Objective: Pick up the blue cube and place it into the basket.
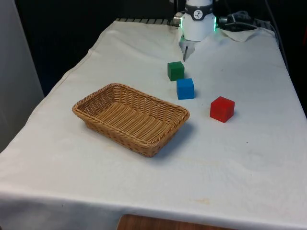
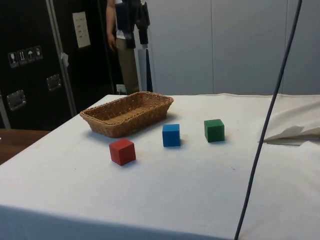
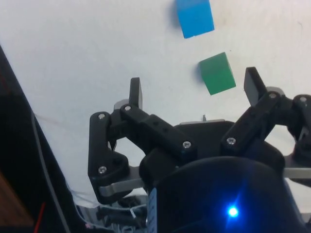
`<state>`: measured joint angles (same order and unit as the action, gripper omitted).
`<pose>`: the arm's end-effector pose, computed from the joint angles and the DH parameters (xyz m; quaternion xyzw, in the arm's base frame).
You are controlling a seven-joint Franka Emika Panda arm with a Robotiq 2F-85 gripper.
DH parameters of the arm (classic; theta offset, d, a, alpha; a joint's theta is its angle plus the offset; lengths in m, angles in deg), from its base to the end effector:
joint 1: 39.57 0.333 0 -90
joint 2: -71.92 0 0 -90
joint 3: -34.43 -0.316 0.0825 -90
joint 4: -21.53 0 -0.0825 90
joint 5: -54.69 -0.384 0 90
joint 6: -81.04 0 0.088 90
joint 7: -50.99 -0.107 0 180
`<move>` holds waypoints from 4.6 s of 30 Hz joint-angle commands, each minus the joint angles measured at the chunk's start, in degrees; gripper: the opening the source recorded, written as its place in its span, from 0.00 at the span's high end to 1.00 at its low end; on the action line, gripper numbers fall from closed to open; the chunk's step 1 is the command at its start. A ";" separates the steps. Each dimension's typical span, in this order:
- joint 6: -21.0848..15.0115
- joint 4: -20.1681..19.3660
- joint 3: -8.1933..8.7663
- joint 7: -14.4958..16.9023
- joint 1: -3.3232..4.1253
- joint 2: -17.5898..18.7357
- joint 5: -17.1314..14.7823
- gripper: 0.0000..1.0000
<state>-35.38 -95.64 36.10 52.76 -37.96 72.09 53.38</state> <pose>0.5487 0.0007 0.4373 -0.9999 -0.0098 0.0079 0.0103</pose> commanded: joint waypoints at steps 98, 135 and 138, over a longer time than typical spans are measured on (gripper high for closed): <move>-37.76 -24.47 1.66 16.27 -0.17 9.91 -0.40 0.00; -42.91 -22.29 1.89 14.38 0.63 18.45 1.78 0.00; -43.03 -22.35 1.03 15.36 -0.06 18.79 0.63 0.00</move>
<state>-78.41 -117.99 37.13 68.12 -38.02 90.88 54.01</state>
